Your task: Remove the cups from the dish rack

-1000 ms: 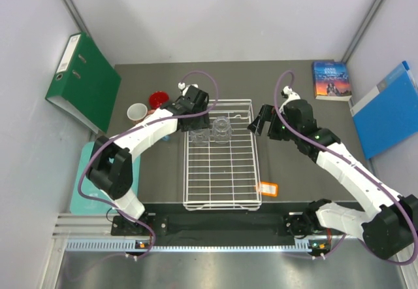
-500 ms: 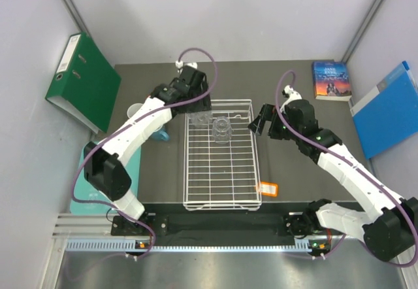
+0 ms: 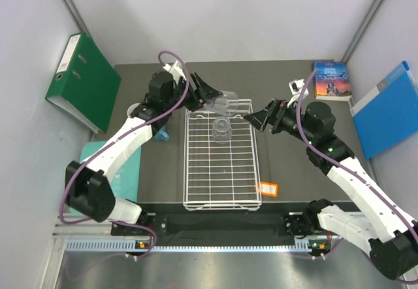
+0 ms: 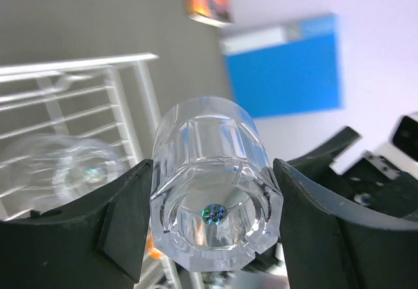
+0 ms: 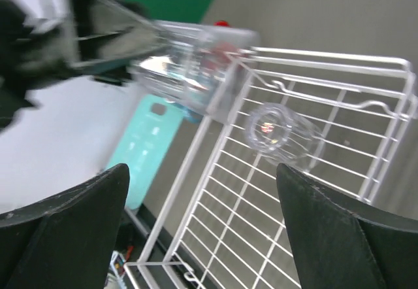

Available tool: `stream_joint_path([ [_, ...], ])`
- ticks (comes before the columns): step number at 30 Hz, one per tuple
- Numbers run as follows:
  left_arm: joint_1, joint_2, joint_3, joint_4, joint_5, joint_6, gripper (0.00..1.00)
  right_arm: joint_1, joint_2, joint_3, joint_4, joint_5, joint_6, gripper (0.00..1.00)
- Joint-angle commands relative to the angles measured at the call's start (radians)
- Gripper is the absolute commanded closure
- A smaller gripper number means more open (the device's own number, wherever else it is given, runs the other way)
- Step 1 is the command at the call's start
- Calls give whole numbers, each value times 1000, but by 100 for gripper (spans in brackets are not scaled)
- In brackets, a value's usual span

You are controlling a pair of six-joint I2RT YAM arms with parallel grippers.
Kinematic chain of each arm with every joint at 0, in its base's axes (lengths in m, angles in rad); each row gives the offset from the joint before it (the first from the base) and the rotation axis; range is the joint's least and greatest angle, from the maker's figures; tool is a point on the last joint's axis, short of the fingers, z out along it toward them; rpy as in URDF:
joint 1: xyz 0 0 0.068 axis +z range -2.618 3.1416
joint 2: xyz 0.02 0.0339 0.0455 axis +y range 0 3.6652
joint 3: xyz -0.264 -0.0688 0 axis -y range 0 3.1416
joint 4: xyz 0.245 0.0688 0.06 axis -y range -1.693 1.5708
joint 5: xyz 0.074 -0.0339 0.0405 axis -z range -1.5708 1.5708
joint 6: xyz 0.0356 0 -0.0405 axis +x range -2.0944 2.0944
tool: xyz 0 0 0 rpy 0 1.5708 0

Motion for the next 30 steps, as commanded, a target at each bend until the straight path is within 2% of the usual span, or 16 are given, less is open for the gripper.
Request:
stream_joint_path([
  [1,-6,25,-50,535,277,-254,100,-7,-33,-17,174,-121,40,10],
  [6,-7,46,-81,650,298,-342,100,-8,-11,-26,254,-196,69,22],
  [8,-12,51,-95,696,302,-375,100,-7,0,-29,289,-209,87,23],
  [17,-68,59,-99,709,303,-383,100,-7,79,13,375,-219,115,23],
  [23,-108,71,-107,713,303,-380,100,-1,135,30,440,-232,147,28],
  [26,-127,85,-109,718,303,-380,100,7,153,33,446,-244,156,49],
  [27,-131,91,-107,719,303,-379,100,7,155,33,446,-247,158,65],
  [29,-136,97,-107,713,303,-372,100,9,152,23,435,-247,163,83],
  [30,-134,97,-104,706,303,-368,100,9,147,22,423,-244,161,100],
])
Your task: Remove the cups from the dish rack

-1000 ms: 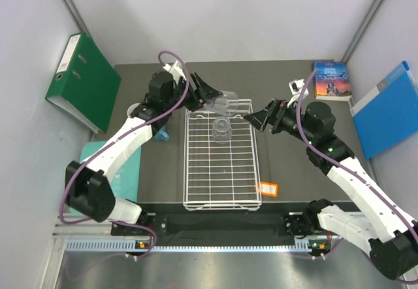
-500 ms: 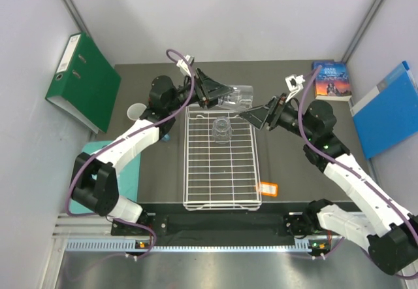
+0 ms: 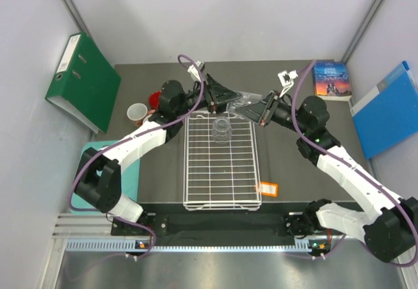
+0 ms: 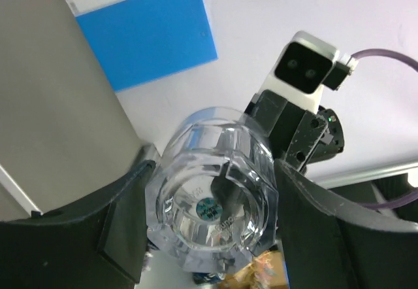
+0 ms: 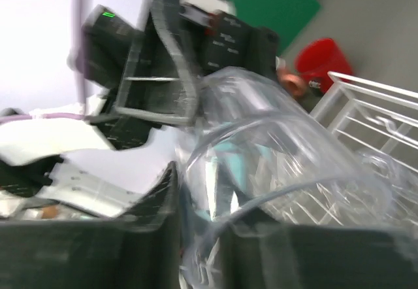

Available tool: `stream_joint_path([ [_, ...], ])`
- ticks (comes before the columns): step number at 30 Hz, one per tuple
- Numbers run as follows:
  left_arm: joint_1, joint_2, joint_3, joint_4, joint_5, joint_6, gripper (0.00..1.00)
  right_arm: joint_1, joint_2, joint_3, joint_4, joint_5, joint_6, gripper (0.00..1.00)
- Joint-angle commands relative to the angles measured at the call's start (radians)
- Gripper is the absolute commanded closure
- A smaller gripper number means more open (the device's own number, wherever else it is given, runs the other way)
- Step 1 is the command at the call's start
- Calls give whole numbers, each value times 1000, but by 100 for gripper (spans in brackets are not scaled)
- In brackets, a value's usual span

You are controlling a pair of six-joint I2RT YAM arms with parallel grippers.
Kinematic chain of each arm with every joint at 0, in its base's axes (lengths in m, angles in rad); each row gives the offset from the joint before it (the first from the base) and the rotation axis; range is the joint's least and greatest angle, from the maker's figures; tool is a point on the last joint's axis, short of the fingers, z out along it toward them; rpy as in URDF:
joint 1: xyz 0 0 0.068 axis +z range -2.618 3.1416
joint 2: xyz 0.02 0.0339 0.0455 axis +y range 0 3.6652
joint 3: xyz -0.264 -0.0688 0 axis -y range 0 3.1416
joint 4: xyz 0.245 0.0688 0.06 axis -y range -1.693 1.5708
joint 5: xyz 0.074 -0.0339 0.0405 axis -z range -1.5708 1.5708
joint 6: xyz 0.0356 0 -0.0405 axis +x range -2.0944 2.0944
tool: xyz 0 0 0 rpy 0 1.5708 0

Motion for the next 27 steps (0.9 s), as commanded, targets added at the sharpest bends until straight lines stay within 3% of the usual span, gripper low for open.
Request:
stream_joint_path([
  [1,-28,-5,15,76,33,38,100,-1,0,30,12,33,-25,100],
  [2,-28,-6,21,30,32,55,100,0,-19,28,-20,41,-34,100],
  [3,-28,-8,36,4,28,75,93,0,-28,24,-37,48,-40,100],
  [4,-28,-11,44,-22,22,118,80,0,-40,25,-62,71,-62,100],
  [5,-25,-19,52,-82,9,142,48,-1,-63,30,-120,90,-77,100],
  [7,-8,-29,79,-162,-16,216,22,-1,-88,48,-192,160,-120,100],
  [8,4,-48,86,-205,-62,236,4,-4,-111,59,-226,183,-131,100],
  [14,182,-109,53,-375,-185,218,1,-12,-83,240,-594,471,-260,100],
  [16,222,-112,70,-509,-240,221,1,-17,-50,307,-733,612,-287,100],
  [22,235,-103,112,-774,-366,259,1,-23,108,423,-1038,939,-262,100],
  [25,233,-86,144,-845,-401,303,1,-44,197,467,-1126,1009,-168,100],
  [27,230,-71,176,-921,-430,337,1,-84,259,473,-1131,957,-169,100],
])
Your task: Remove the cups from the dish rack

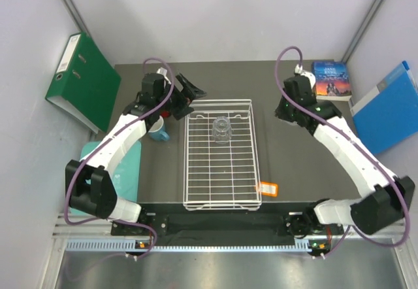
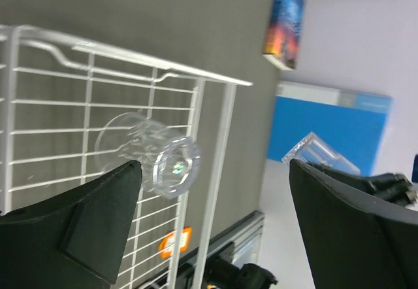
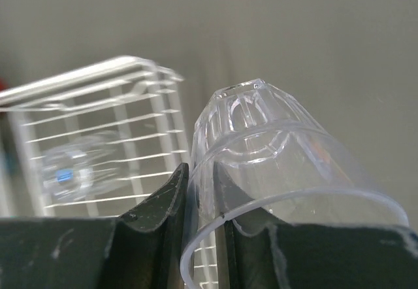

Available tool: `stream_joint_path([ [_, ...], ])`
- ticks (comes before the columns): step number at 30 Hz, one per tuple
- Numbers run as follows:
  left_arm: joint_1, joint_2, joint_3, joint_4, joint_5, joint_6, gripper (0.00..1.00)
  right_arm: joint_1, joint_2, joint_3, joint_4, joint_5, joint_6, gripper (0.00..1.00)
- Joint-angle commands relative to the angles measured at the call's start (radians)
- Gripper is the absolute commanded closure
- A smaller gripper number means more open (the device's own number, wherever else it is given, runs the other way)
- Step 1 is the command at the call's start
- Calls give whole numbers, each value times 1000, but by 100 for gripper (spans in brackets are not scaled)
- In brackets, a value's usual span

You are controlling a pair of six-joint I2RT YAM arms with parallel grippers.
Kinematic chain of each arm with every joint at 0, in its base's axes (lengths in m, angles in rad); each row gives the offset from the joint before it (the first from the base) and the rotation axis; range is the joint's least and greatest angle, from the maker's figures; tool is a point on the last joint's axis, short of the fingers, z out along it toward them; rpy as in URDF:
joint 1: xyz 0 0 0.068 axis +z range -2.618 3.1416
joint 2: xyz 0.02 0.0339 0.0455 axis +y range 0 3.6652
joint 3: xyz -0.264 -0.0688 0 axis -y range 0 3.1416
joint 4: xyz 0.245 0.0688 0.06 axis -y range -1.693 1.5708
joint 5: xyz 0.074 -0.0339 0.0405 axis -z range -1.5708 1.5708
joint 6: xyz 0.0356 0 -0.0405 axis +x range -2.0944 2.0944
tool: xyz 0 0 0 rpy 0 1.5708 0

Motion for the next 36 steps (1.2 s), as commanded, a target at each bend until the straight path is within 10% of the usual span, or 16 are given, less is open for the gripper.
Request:
stream_joint_path([
  [1,-4,16,99,-184,-106,108,1,-69,101,63,-137,47,45,100],
  [17,-47,-23,175,-325,-276,252,1,-239,655,402,-259,-69,45,100],
  [31,-84,44,187,-345,-275,289,1,-244,809,473,-275,-39,25,100],
  [36,-85,41,175,-313,-245,296,1,-244,793,470,-257,-61,14,78],
])
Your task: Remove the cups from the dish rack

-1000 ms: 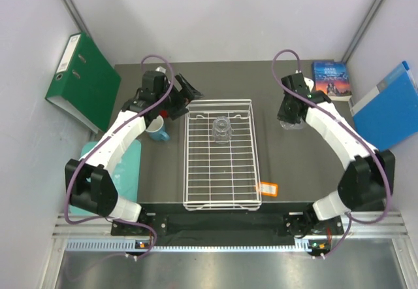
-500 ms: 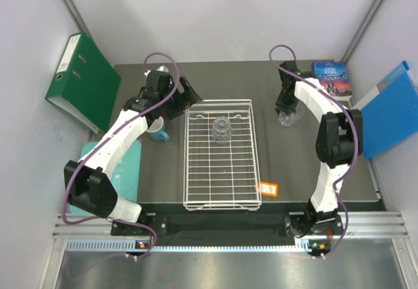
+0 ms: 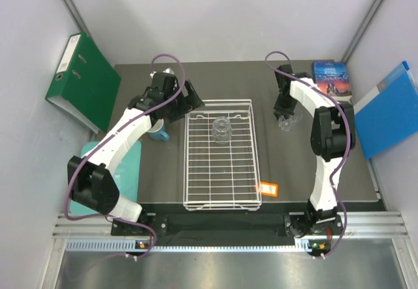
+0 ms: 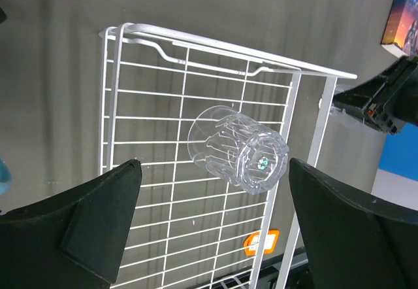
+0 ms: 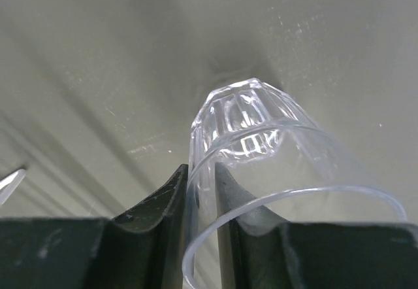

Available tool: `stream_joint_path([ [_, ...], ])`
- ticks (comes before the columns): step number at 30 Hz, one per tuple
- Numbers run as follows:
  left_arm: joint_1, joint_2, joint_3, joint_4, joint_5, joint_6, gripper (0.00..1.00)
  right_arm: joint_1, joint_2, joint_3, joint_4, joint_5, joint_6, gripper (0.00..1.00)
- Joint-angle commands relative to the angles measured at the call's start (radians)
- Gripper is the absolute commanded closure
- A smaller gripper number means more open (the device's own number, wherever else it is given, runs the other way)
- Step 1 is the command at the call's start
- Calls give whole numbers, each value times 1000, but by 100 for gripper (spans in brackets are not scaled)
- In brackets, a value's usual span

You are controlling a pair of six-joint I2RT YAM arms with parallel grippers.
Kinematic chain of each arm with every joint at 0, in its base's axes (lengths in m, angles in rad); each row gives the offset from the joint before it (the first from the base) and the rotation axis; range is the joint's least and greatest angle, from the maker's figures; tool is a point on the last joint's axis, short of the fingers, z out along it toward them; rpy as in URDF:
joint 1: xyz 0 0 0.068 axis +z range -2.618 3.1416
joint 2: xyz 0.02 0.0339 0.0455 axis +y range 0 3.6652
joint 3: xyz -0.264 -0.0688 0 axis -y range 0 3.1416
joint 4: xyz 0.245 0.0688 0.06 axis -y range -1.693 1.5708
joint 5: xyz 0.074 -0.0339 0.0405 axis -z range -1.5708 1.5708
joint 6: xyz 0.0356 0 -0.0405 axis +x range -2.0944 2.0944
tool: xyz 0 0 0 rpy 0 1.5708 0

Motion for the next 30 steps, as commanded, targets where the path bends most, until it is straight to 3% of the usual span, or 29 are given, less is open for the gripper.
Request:
stream_joint_path([
  [1,-6,-7,24,45,27,29,1,-11,-37,45,17,11,-19,76],
  [13,-11,-12,33,64,11,43,1,-12,-188,64,57,-38,-25,58],
  [16,-24,-15,53,48,-27,71,1,-9,-352,-39,216,-119,-42,26],
  [17,-35,-9,67,9,-54,97,1,-9,-398,-105,308,-144,-51,11],
  [19,-99,20,131,-51,-144,138,1,-8,-513,-178,365,-195,-67,0],
  [20,-129,34,157,-82,-245,176,1,-6,-539,-194,384,-227,-76,0],
  [23,-231,106,232,-169,-365,226,1,15,-628,-268,428,-284,-104,0],
  [30,-333,191,248,-203,-439,207,1,95,-824,-438,485,-227,-127,0],
])
